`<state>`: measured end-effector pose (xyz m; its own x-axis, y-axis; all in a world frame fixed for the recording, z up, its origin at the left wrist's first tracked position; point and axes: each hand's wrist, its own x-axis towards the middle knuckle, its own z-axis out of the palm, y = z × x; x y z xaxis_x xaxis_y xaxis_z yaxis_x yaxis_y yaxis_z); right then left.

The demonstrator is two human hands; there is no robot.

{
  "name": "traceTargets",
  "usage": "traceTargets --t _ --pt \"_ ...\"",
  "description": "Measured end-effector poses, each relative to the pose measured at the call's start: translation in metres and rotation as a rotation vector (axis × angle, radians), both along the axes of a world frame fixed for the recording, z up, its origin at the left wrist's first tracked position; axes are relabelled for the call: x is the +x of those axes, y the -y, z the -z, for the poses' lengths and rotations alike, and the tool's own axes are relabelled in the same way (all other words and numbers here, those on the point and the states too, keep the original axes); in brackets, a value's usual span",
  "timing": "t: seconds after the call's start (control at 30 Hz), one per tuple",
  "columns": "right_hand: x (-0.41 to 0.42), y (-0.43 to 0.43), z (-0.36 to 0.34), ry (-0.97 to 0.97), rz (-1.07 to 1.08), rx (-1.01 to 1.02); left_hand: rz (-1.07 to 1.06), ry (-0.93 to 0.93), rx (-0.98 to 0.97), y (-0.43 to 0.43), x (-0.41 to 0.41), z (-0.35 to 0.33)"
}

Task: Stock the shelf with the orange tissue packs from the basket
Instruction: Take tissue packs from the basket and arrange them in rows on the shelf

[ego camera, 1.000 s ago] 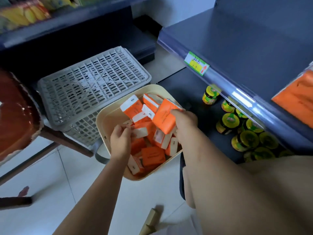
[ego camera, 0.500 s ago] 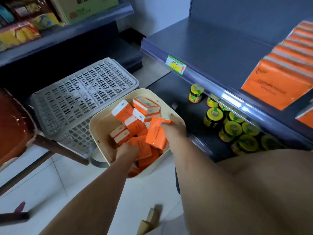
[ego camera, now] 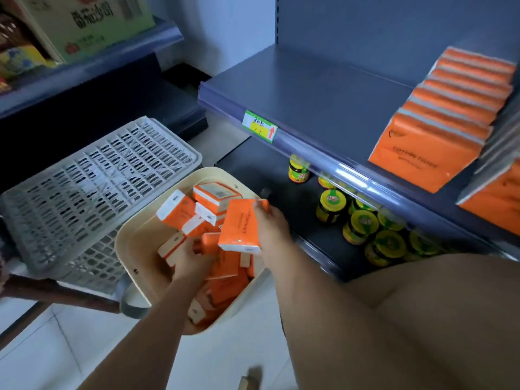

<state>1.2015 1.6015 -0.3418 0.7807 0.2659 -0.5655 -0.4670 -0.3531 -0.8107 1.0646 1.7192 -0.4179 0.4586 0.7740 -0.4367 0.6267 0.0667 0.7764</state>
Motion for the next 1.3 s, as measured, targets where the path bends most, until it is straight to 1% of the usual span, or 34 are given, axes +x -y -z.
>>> traceTargets --t 0.1,0.13,0.17,0.33,0.43,0.53,0.57,0.6,0.67,0.73,0.8,0.87,0.93,1.0,1.07,1.13,1.23,1.3 --pt "0.011 0.008 -0.028 -0.079 -0.011 -0.039 0.087 0.172 0.004 -0.004 -0.001 -0.048" --pt "0.015 0.01 -0.04 -0.077 -0.029 -0.04 0.122 0.247 0.001 -0.005 0.0 -0.067" --pt "0.018 0.013 -0.054 -0.029 -0.037 -0.032 0.165 0.307 0.007 -0.006 0.001 -0.087" --pt "0.025 0.034 -0.152 0.572 -0.145 -0.092 0.308 0.554 0.082 0.003 0.022 -0.186" --pt "0.031 0.078 -0.207 0.792 -0.164 -0.157 0.41 0.671 0.107 0.023 0.044 -0.238" --pt "0.033 0.155 -0.237 1.12 -0.149 -0.392 0.53 0.772 0.122 0.058 0.071 -0.275" --pt "0.034 0.184 -0.243 1.194 -0.142 -0.467 0.581 0.798 0.127 0.074 0.08 -0.287" --pt "0.033 0.213 -0.25 1.22 -0.127 -0.513 0.634 0.829 0.135 0.09 0.089 -0.297" --pt "0.033 0.271 -0.264 1.216 -0.079 -0.512 0.735 0.895 0.165 0.126 0.107 -0.315" --pt "0.032 0.323 -0.274 1.174 -0.023 -0.437 0.822 0.945 0.171 0.165 0.125 -0.331" --pt "0.033 0.371 -0.274 1.148 0.099 -0.335 0.9 0.981 0.134 0.205 0.144 -0.341" --pt "0.031 0.411 -0.269 1.116 0.269 -0.234 0.949 1.001 0.082 0.246 0.161 -0.346" --pt "0.03 0.445 -0.269 1.088 0.384 -0.225 0.976 1.007 0.009 0.284 0.177 -0.35" --pt "0.026 0.475 -0.273 1.066 0.399 -0.294 1.013 1.004 -0.071 0.319 0.19 -0.353" --pt "0.022 0.504 -0.279 1.075 0.409 -0.299 1.066 1.003 -0.127 0.349 0.204 -0.358" --pt "0.02 0.526 -0.282 1.055 0.448 -0.22 1.127 0.988 -0.151 0.373 0.216 -0.362" --pt "0.015 0.555 -0.282 0.97 0.534 -0.073 1.212 0.993 -0.174 0.402 0.222 -0.365" --pt "0.009 0.574 -0.284 0.943 0.549 -0.069 1.232 1.004 -0.177 0.413 0.223 -0.361"
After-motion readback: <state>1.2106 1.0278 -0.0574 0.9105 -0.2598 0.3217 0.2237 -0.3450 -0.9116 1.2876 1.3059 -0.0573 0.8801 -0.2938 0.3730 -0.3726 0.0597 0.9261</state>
